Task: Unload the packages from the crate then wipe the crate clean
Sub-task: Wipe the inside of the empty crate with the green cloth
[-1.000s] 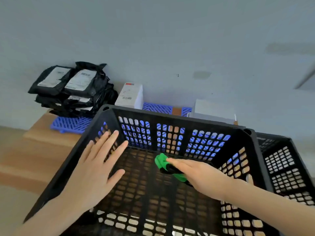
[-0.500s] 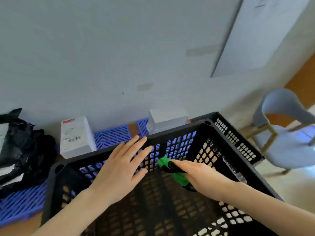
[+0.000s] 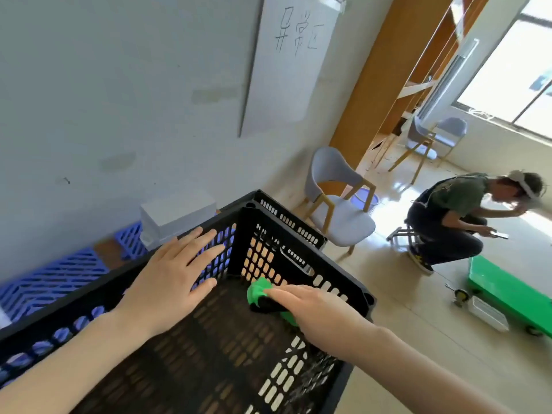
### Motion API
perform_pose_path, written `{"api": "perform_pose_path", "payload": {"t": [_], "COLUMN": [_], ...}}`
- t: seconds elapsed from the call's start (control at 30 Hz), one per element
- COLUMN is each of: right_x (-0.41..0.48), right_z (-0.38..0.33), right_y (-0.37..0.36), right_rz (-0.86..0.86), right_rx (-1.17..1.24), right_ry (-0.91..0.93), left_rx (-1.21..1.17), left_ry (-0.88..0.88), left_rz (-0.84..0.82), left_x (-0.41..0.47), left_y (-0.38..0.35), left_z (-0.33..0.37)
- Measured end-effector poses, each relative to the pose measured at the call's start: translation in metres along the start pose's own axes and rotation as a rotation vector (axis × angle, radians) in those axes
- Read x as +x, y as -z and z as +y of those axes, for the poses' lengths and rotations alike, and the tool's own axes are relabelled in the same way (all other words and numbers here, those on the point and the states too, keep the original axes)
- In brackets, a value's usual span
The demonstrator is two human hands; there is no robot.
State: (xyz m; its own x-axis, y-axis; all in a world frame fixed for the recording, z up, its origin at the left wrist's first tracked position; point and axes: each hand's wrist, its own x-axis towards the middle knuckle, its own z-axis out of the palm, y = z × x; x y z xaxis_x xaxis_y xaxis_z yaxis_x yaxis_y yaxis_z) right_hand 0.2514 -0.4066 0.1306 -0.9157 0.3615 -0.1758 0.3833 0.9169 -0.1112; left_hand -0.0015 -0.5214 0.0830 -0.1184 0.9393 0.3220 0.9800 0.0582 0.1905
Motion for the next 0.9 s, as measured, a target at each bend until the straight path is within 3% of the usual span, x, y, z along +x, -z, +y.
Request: {"api": "perform_pose_path", "payload": {"t": [0.13, 0.23, 0.53, 0.9], "right_x": [-0.023, -0.032, -0.037, -0.006], "right_z": [0.002, 0.006, 0.026, 0.040], "right_y": [0.011, 0.009, -0.005, -0.039], "right_rz": [0.118, 0.072, -0.331, -0.733], "right_rx": [-0.193, -0.298, -0.450, -0.552], "right_ry": [0.099, 0.073, -0.266, -0.441], "left_rx": [0.000, -0.043, -0.059, -0.032], "left_ry": [-0.101, -0.124, -0.189, -0.126], "left_rz": [-0.005, -0.016, 0.097, 0.151], "left_x": [0.031, 0.054, 0.107, 0.111], "left_y": [-0.026, -0.045, -0.075, -0.094], "left_z": [-0.003, -0.007, -0.005, -0.005]}}
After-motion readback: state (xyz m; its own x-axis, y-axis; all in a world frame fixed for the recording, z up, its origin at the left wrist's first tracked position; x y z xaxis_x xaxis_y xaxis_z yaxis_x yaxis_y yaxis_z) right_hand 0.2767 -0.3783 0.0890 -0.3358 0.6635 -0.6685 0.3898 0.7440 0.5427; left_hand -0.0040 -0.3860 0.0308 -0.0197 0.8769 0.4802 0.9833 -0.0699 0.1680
